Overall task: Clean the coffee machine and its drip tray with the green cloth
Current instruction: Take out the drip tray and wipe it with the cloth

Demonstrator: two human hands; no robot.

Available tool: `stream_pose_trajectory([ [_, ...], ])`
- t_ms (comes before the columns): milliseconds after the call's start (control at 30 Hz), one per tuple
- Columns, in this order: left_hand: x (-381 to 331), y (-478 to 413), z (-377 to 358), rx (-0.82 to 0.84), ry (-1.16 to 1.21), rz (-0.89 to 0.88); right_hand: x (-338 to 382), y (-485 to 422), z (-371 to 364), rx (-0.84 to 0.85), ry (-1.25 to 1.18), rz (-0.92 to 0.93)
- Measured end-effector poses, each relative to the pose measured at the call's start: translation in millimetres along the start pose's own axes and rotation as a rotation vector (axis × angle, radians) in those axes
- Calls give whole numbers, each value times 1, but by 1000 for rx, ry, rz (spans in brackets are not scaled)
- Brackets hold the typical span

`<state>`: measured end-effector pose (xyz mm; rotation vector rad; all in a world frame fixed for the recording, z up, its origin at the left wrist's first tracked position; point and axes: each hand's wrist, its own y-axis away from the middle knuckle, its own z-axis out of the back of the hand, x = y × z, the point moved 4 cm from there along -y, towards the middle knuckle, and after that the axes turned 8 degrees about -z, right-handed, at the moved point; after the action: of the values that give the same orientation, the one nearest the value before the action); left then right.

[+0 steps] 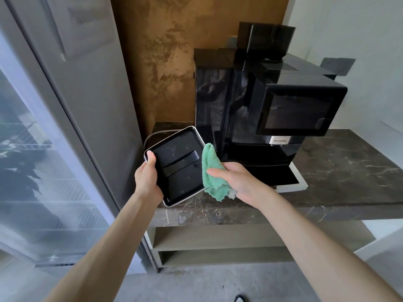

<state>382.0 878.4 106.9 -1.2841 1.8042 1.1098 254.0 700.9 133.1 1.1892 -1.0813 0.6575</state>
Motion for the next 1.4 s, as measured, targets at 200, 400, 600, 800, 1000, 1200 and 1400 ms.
stream_pose_trajectory([
  [200,-4,6,-6,-29,70,-53,-2,2,-3,-36,-100,68],
  [400,-22,9,-13,30,37,-206,-11,5,-4,-87,-109,88],
  [600,-15,14,-14,-73,165,-75,-10,3,-11,-83,-339,105],
  [800,-37,18,-26,280,-55,-151,-10,2,8,-116,-434,51],
  [1000,-98,19,-42,666,-884,-335,-14,8,26,29,-397,-3],
  [1200,-97,15,-64,581,-1045,-529,-32,-1,5,89,-452,-27],
  [1400,-86,4,-58,492,-972,-509,-45,-10,-2,38,-495,-23],
])
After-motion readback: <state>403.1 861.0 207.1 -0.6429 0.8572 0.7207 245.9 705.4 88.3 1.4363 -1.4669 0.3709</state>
